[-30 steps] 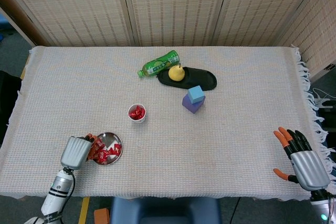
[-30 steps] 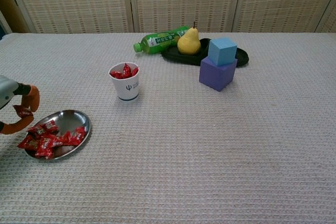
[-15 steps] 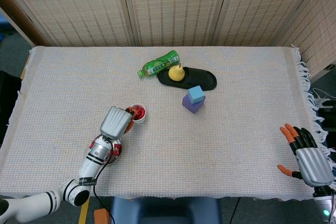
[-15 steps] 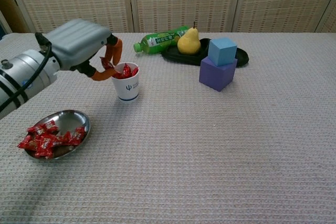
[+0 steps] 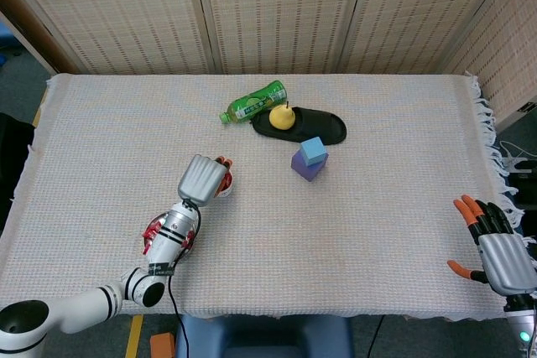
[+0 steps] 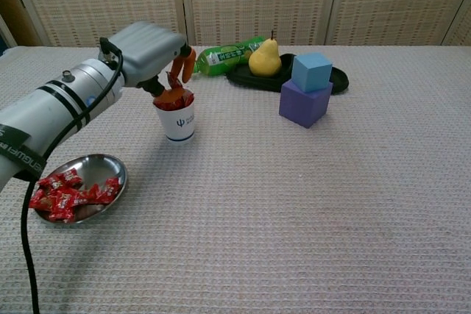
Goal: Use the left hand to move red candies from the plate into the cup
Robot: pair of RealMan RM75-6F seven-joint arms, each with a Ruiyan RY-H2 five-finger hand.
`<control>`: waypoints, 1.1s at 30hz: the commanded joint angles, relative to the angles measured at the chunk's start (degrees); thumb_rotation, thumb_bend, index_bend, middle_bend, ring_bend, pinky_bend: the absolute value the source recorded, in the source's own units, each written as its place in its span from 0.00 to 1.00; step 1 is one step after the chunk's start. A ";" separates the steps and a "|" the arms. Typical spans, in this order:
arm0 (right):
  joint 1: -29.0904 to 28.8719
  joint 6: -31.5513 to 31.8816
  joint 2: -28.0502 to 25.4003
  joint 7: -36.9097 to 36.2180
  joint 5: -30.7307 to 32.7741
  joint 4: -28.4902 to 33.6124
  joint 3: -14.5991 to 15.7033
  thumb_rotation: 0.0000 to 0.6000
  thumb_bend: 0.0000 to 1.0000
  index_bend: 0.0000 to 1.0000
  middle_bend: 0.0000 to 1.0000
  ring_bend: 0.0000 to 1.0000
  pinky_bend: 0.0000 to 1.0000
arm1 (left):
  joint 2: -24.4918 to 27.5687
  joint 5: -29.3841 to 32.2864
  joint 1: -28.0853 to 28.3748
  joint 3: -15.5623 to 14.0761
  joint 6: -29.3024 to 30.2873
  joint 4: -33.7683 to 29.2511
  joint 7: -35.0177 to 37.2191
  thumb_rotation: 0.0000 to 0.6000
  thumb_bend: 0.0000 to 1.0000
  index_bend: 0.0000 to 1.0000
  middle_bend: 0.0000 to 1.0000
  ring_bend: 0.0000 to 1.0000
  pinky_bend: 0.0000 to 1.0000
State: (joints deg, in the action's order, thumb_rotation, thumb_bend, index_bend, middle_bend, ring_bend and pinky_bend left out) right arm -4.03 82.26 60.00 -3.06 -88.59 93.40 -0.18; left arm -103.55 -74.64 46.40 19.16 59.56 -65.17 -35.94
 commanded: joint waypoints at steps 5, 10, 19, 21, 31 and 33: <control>0.09 0.33 0.05 0.29 -0.35 0.13 0.02 1.00 0.00 0.00 0.00 0.00 0.00 | 0.13 2.80 -0.26 -1.13 0.96 0.27 -3.22 1.00 0.38 0.36 0.45 0.81 1.00; -0.01 0.33 0.15 0.44 -0.64 0.21 0.03 1.00 0.00 0.00 0.00 0.00 0.00 | 1.16 4.01 -0.45 -1.47 1.84 -1.89 -4.59 1.00 0.38 0.26 0.36 0.81 1.00; 0.05 0.63 0.06 0.23 -1.51 0.32 0.36 1.00 0.00 0.00 0.00 0.00 0.00 | 7.08 0.06 -5.09 -6.42 7.57 -14.20 -1.25 1.00 0.38 0.25 0.33 0.82 1.00; 0.19 0.97 0.01 0.12 -2.04 0.33 0.56 1.00 0.00 0.00 0.00 0.00 0.00 | 9.57 -1.65 -7.75 -9.22 9.51 -18.71 0.79 1.00 0.38 0.25 0.33 0.82 1.00; 0.36 1.75 0.01 0.20 -4.66 0.43 1.64 1.00 0.00 0.00 0.00 0.00 0.00 | 15.18 -7.51 -19.35 -22.07 17.47 -23.62 4.63 1.00 0.38 0.23 0.32 0.82 1.00; 0.36 1.78 0.05 0.30 -4.94 0.43 1.77 1.00 0.00 0.00 0.00 0.00 0.00 | 15.57 -8.46 -21.19 -23.84 18.69 -22.74 4.26 1.00 0.38 0.23 0.32 0.82 1.00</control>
State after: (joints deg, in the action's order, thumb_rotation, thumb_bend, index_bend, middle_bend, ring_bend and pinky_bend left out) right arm -3.67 84.03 60.04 -2.78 -93.52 93.83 1.58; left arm -88.73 -82.04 26.55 -3.39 77.05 -88.37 -31.85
